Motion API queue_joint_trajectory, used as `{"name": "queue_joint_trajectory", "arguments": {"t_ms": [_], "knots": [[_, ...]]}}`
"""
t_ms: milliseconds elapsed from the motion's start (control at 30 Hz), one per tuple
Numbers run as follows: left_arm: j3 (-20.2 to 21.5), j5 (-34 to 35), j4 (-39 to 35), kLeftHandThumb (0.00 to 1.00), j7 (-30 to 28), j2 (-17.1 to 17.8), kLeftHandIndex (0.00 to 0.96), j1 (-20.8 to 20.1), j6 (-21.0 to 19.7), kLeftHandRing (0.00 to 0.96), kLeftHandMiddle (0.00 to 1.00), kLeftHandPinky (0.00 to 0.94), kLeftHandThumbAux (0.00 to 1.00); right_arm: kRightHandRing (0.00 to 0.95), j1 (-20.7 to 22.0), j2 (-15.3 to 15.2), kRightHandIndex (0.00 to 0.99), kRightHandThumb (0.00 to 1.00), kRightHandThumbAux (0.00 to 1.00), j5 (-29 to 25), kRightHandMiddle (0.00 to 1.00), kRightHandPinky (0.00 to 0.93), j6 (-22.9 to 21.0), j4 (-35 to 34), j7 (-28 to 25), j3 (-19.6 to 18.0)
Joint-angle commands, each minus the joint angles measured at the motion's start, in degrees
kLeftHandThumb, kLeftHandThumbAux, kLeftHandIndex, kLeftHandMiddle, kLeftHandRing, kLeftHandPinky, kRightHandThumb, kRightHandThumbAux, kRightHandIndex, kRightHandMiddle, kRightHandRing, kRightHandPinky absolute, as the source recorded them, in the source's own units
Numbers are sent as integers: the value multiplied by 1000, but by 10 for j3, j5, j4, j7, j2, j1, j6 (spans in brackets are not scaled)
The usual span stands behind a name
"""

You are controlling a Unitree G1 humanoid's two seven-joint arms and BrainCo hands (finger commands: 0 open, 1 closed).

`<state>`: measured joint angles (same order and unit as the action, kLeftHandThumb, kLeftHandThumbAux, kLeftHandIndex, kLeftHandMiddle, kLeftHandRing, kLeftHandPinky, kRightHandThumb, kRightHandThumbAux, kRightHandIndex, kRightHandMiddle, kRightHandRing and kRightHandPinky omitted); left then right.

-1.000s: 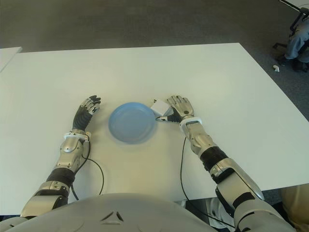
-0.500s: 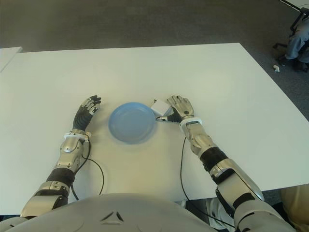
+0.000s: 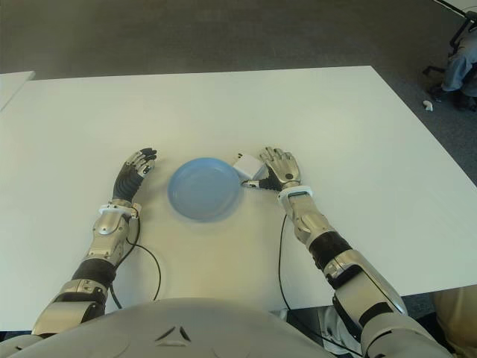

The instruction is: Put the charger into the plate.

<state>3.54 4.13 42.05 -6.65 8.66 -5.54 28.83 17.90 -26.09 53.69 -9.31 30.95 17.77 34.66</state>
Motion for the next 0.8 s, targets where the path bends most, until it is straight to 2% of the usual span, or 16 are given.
{"name": "queue_joint_trajectory", "arguments": {"t_ms": [33, 400, 800], "knots": [[-16, -5, 84, 20, -15, -39, 221, 100, -91, 196, 219, 191, 522, 805, -51, 17, 440, 730, 704, -9, 807, 845, 6, 30, 34, -1], [-16, -5, 88, 24, -17, -40, 232, 100, -86, 204, 228, 199, 529, 839, -53, 28, 440, 731, 710, -28, 841, 857, 35, 44, 96, -27], [-13, 1, 90, 36, -28, -40, 247, 101, -79, 241, 256, 244, 530, 858, -50, 27, 440, 730, 711, -43, 861, 878, 76, 50, 103, -42]]}}
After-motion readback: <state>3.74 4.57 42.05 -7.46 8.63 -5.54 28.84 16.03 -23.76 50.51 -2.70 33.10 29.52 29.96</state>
